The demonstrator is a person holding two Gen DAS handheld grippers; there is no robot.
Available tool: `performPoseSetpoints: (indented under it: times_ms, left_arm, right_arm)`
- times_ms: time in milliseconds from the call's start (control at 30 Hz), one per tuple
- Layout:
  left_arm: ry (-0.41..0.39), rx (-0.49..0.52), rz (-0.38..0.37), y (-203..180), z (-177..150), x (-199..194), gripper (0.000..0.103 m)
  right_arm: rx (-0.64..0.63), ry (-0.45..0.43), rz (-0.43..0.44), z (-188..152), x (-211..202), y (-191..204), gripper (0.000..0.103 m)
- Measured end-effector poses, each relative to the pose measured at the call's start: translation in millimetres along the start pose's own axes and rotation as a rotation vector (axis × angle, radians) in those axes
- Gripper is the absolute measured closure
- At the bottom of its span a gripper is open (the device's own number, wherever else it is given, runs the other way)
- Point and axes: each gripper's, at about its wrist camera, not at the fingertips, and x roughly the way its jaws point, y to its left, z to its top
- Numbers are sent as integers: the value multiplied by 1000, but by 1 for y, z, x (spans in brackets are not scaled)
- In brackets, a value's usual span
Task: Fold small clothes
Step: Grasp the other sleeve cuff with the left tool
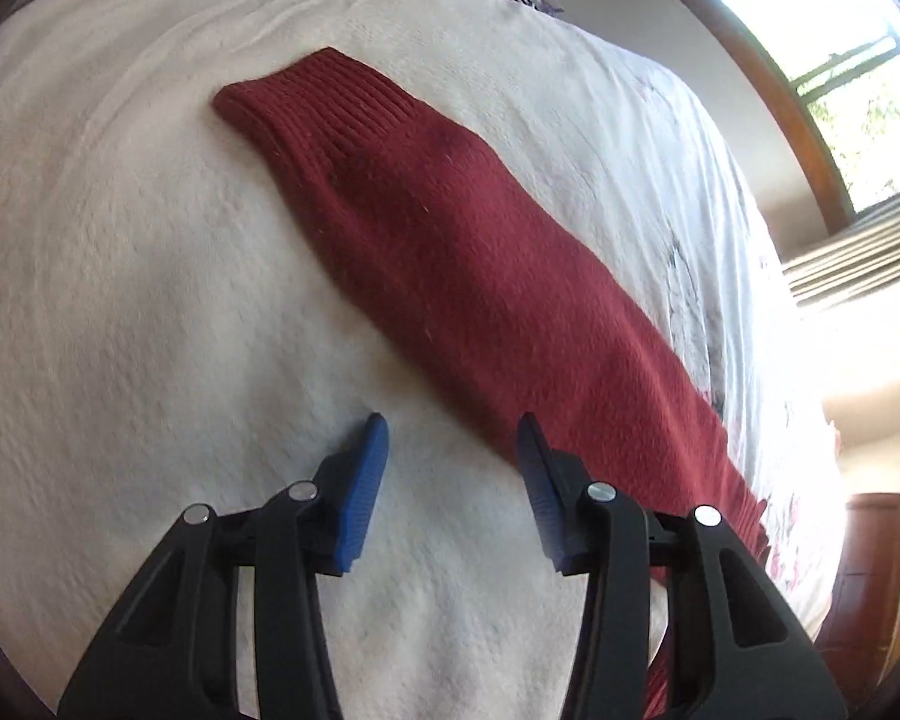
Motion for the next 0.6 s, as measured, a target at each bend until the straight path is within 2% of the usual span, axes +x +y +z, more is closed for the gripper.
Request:
performPoseSetpoints:
  times_ms: [100,167,533,600]
  left_arm:
    - [-17,-104,-76,14,13,8,59]
    - [-26,-133,-96,15,17,13,59]
    - [-62,-143,-83,2,46,26,61]
    - [-65,-131,-67,0,48,26,72]
  right_arm:
    - [3,1,-9,2,5,-1,45]
    - [1,1,-14,3,8,-1,45]
    - [-15,-3,-35,4,15,5,44]
    - [-16,-2,-33,4,16,6,44]
